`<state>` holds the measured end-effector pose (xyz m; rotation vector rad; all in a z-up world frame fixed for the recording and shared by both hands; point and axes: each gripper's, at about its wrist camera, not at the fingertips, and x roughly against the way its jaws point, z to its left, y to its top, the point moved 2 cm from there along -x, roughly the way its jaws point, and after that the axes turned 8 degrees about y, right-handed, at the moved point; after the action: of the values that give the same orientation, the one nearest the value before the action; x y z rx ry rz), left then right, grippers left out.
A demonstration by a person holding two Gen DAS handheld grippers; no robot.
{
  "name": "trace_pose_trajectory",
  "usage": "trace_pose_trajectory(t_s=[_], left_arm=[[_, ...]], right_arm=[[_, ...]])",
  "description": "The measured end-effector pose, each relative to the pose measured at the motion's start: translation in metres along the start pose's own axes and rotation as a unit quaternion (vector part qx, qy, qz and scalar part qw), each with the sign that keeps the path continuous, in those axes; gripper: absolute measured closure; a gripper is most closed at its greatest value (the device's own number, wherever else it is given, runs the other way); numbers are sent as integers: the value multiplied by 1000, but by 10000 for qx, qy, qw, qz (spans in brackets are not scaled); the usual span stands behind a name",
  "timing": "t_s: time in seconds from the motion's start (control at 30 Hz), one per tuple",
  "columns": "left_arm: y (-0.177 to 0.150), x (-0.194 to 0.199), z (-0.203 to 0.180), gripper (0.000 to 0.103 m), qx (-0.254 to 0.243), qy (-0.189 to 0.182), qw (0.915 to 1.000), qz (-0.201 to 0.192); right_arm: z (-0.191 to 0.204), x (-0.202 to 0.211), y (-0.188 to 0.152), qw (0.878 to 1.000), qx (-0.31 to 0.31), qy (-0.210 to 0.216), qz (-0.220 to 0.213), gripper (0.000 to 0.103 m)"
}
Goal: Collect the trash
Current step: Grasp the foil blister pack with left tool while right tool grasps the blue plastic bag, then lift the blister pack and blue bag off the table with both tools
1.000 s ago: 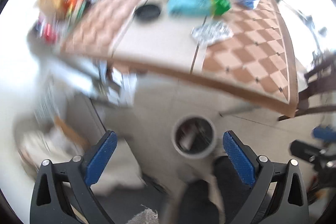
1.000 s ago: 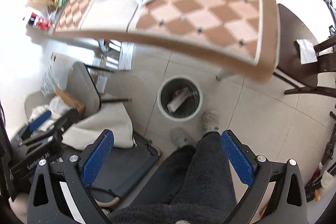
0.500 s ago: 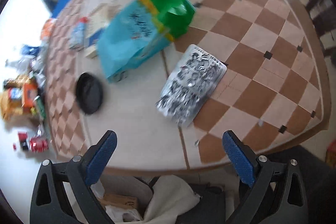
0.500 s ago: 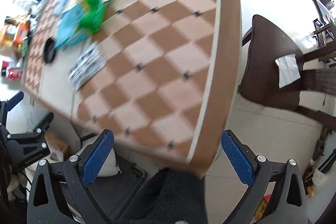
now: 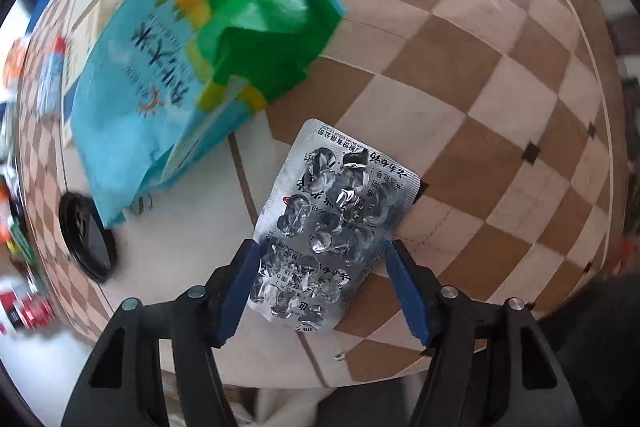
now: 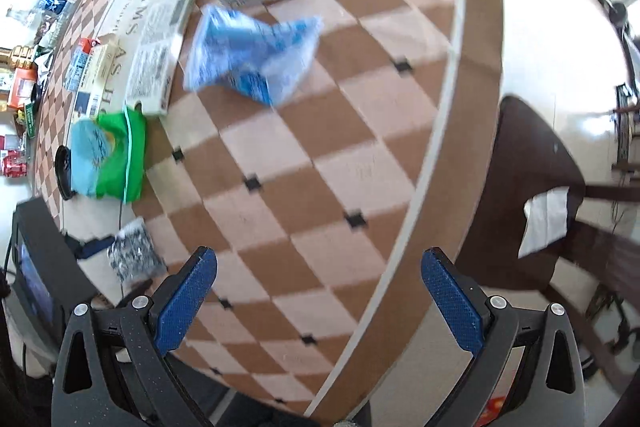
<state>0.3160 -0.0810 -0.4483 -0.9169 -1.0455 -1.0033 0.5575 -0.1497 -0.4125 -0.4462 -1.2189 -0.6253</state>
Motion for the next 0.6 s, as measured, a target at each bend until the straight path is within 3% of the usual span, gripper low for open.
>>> trace_pose_trajectory(t_s=[0.07,0.1,0.13,0.17,0.27,0.3,0.33,0.37,0.43,0.47,0.57,0.6], left_arm=[[-1,0,13,41,733,-128,9971,126],[-4,-2,22,41,1299,-298,9908,256],[-9,-4,32,41,1860,-501,9806,366],[-17,-7,44,41,2544,-765,9629,478],[-35,-13,64,41,3678,-1260,9193,617],[-37,-14,67,41,3793,-1280,9141,640],[-38,-14,68,41,3809,-1297,9133,635],[-38,-13,67,41,3722,-1240,9178,617],[-29,-9,62,40,3314,-1000,9366,537],[-25,-8,56,40,2911,-809,9519,518],[-15,-3,39,40,1944,-554,9784,441],[-12,-3,33,40,1677,-491,9836,435]], right_arm=[[13,-3,24,9992,334,-192,-125,0],[21,-5,35,9980,526,-305,-199,0],[30,-9,45,9955,769,-487,-263,0],[39,-14,56,9919,1013,-705,-314,0],[58,-33,80,9812,1523,-1152,-298,0],[62,-41,87,9785,1630,-1242,-243,0],[65,-50,94,9759,1724,-1327,-169,0],[67,-57,98,9742,1786,-1376,-134,0],[72,-68,104,9716,1916,-1388,-95,3],[73,-72,105,9715,1932,-1370,-59,16],[73,-72,102,9746,1862,-1238,-86,50],[72,-70,100,9757,1828,-1203,-117,57]])
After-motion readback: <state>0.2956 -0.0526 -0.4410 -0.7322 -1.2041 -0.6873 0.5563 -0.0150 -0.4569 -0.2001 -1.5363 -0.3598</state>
